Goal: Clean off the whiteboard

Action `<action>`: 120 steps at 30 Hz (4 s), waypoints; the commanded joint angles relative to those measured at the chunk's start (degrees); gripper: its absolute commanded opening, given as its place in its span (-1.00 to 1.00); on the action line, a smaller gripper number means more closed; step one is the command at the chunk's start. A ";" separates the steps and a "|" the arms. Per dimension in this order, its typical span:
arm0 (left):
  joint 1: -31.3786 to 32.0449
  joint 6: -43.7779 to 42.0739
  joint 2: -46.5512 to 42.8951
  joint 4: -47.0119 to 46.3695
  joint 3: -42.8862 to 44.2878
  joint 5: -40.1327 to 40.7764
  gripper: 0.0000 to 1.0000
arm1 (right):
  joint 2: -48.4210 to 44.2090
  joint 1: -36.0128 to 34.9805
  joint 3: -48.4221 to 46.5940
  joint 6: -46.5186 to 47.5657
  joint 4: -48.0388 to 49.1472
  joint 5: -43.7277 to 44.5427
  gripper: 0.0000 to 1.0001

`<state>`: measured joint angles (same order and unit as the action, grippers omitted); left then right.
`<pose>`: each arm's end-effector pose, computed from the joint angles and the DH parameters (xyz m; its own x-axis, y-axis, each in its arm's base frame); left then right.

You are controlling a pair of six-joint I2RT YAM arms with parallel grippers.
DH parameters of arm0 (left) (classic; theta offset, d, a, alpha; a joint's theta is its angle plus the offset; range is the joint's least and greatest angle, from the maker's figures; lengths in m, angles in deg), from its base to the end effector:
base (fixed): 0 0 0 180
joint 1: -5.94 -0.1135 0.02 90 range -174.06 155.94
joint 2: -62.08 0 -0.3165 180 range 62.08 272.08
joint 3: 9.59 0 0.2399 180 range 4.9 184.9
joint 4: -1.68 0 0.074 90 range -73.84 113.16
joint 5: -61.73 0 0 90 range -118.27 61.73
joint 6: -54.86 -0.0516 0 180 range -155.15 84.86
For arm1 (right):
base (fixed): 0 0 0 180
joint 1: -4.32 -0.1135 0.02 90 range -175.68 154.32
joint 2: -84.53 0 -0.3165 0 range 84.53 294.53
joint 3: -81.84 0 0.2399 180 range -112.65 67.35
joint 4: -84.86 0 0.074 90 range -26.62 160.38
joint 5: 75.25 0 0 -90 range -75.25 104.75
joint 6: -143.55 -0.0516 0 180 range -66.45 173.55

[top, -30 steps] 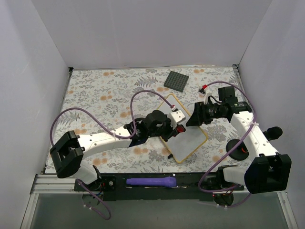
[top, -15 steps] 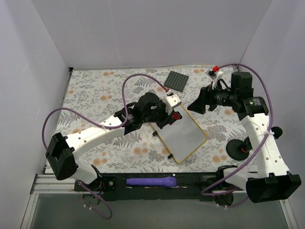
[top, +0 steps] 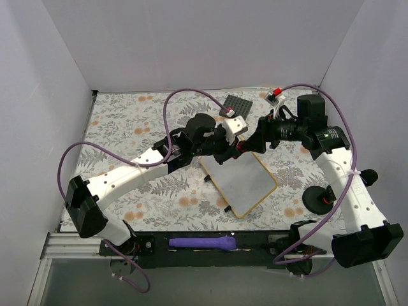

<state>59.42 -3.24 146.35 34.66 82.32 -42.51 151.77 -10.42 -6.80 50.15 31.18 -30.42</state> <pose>0.1911 -0.2794 0.4072 -0.6978 0.0816 -0.7117 0.6390 0.5198 -0.5670 0.1979 0.0899 0.4339 -0.5606 -0.1043 -0.8215 -0.7273 0.5364 0.4282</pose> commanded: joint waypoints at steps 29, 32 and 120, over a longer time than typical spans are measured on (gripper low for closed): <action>-13.31 0.27 1.94 26.40 14.50 -29.08 0.53 | 7.10 -4.50 -3.10 11.31 -0.44 -11.16 -0.97; -13.31 0.18 3.18 27.11 14.68 -31.63 0.49 | 8.69 -5.30 -4.24 11.40 -0.18 -12.83 -0.97; -47.23 -14.15 13.46 35.82 -1.41 -37.18 0.95 | 47.62 -27.97 -25.78 -7.68 23.29 9.14 -0.35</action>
<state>13.01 -17.95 162.94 73.35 80.55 -77.85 197.97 -36.49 -30.38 43.15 51.51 -19.93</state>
